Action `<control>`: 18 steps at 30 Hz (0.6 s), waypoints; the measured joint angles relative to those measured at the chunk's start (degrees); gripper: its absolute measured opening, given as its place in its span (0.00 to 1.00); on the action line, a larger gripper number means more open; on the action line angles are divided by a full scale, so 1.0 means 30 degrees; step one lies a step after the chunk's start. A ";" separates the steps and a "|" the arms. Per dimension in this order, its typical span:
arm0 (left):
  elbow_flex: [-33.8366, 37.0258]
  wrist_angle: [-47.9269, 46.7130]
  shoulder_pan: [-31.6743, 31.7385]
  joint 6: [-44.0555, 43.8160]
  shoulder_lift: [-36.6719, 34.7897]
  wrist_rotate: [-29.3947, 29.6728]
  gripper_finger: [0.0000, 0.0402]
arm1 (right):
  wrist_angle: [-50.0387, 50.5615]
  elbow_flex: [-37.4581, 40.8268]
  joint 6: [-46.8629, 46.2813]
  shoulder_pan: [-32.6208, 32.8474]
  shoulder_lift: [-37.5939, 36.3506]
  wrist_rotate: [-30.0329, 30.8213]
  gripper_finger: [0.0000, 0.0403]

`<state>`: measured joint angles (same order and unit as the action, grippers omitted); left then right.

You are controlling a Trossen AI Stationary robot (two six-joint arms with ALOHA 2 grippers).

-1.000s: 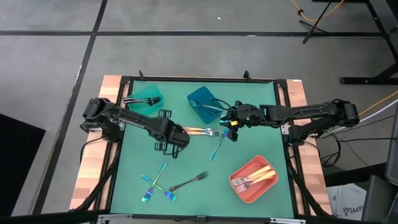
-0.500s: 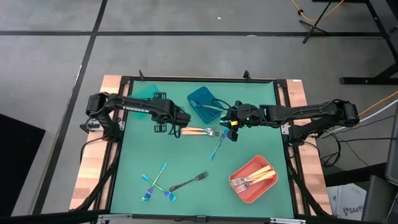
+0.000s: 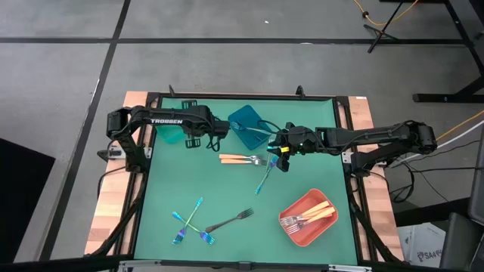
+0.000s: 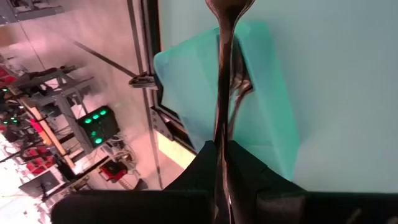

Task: Sort silverware by color (type)
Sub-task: Put the black fork into the green bin

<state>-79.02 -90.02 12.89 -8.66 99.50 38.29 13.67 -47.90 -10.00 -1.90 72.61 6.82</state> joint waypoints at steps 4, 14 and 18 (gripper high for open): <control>0.0000 -0.0003 0.0916 0.0682 0.0000 0.0071 0.03 | 0.0013 0.0000 0.0000 0.0001 -0.0003 0.0005 0.26; 0.0010 0.0002 0.3343 0.1112 0.0000 0.0078 0.03 | 0.0118 0.0000 0.0000 -0.0001 -0.0003 -0.0002 0.26; 0.0015 0.0002 0.4221 0.1105 0.0000 0.0049 0.03 | 0.0117 0.0000 0.0000 -0.0001 -0.0003 -0.0003 0.26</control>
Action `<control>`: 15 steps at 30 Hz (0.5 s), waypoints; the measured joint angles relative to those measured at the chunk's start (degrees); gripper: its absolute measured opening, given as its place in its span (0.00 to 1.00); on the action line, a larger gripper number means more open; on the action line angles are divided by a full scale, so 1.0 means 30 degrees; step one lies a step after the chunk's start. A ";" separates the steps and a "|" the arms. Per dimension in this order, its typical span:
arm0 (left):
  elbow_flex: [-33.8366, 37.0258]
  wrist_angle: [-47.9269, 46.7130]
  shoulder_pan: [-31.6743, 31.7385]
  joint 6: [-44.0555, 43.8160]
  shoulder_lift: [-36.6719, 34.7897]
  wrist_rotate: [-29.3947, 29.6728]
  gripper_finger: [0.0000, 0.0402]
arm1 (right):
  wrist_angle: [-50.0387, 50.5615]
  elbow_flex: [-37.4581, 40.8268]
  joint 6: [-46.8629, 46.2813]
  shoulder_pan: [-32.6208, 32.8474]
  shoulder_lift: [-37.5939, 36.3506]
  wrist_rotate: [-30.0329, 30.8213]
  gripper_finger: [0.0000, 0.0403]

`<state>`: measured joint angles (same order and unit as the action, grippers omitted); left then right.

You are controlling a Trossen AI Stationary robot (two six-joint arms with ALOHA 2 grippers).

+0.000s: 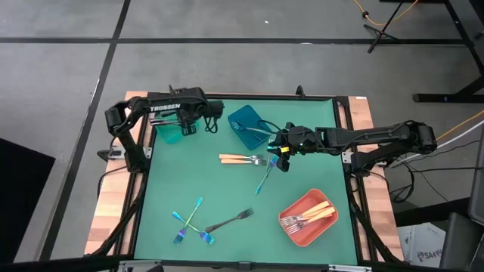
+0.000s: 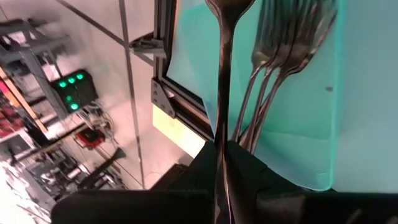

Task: Sort silverware by color (type)
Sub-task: Put the black fork into the green bin

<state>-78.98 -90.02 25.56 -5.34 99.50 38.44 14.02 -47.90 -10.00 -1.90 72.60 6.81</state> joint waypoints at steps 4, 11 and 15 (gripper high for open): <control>0.0000 0.0000 0.0593 -0.0089 0.0000 -0.0153 0.03 | -0.0007 0.0000 0.0000 -0.0002 0.0000 0.0007 0.26; 0.0007 0.0000 0.1369 0.0309 0.0000 -0.0204 0.03 | -0.0007 0.0000 0.0000 0.0001 0.0000 0.0005 0.26; 0.0015 0.0000 0.1999 0.0478 0.0000 -0.0204 0.03 | -0.0013 0.0000 0.0000 0.0002 0.0000 0.0007 0.26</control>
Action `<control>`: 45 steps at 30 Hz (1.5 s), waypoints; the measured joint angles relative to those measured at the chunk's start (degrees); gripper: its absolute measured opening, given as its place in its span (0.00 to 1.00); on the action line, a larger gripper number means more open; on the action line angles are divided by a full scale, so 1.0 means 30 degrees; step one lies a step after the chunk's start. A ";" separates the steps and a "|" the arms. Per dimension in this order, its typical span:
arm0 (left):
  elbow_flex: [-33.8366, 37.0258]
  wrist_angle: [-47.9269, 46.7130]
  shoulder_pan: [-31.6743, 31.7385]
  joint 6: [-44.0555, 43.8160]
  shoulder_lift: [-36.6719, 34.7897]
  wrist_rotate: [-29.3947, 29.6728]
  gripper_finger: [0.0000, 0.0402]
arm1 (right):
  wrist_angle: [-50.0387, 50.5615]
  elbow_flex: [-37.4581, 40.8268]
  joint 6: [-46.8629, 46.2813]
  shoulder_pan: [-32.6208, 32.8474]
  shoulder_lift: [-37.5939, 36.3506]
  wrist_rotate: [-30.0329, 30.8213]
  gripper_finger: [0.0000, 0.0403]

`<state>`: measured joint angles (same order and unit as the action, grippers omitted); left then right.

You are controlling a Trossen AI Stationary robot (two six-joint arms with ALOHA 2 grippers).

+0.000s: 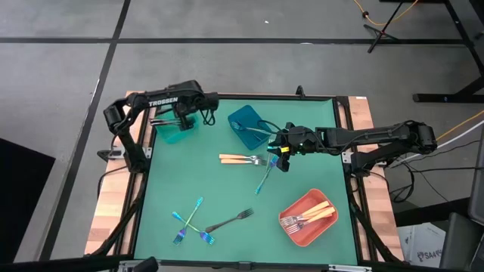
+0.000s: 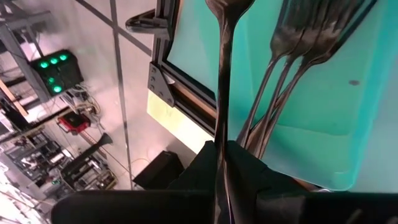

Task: Sort silverware by color (type)
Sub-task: Put the black fork into the green bin

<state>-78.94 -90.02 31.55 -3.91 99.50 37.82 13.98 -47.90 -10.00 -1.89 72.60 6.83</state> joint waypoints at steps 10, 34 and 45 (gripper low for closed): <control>0.0493 0.0052 0.0378 0.0010 -0.0182 -0.0651 0.03 | -0.0001 0.0000 0.0000 -0.0002 0.0000 -0.0003 0.26; 0.7400 0.5539 0.0247 0.4426 -0.2565 -0.0918 0.03 | -0.0009 0.0000 -0.0007 0.0001 0.0000 0.0000 0.26; 0.8097 0.6421 0.0863 0.5875 -0.2550 -0.0931 0.03 | -0.0009 0.0000 -0.0007 0.0001 0.0006 0.0000 0.26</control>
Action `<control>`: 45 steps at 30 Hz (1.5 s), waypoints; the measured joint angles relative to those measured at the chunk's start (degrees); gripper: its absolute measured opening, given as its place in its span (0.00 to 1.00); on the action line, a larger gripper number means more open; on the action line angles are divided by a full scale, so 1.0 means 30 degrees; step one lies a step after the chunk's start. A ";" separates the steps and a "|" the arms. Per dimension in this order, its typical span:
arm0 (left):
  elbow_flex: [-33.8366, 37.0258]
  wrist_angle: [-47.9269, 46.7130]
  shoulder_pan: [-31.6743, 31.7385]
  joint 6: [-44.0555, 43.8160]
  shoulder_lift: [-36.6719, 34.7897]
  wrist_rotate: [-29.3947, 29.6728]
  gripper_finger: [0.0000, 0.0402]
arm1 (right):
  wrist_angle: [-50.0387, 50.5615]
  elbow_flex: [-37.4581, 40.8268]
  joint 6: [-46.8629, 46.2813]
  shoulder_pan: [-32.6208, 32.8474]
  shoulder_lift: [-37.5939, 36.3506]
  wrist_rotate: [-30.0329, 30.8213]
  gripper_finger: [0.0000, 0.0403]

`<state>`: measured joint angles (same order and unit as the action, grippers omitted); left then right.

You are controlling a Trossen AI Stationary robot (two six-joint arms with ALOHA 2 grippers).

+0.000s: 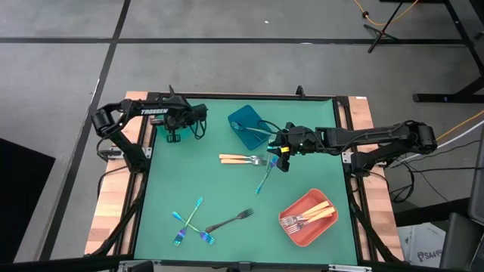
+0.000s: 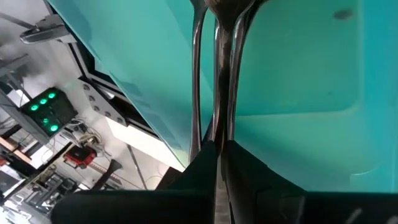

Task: Sort silverware by color (type)
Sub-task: Put the black fork into the green bin, then put the purple fork into the blue bin

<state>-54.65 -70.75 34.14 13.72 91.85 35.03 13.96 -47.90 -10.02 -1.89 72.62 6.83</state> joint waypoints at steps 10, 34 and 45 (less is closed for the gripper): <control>0.0034 0.0187 0.0382 -0.0015 0.0000 0.0013 0.11 | 0.0000 0.0000 0.0000 0.0000 -0.0006 0.0000 0.26; 0.0034 -0.1164 -0.0265 -0.0987 0.0000 0.0022 0.18 | 0.0000 0.0000 0.0000 0.0000 -0.0006 -0.0004 0.26; 0.0034 -0.2487 -0.2350 -0.3046 0.0000 0.0170 0.18 | 0.0007 0.0000 0.0000 0.0000 -0.0006 0.0000 0.26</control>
<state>-54.54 -78.21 27.09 4.58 91.85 35.54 13.98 -47.90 -10.02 -1.89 72.60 6.83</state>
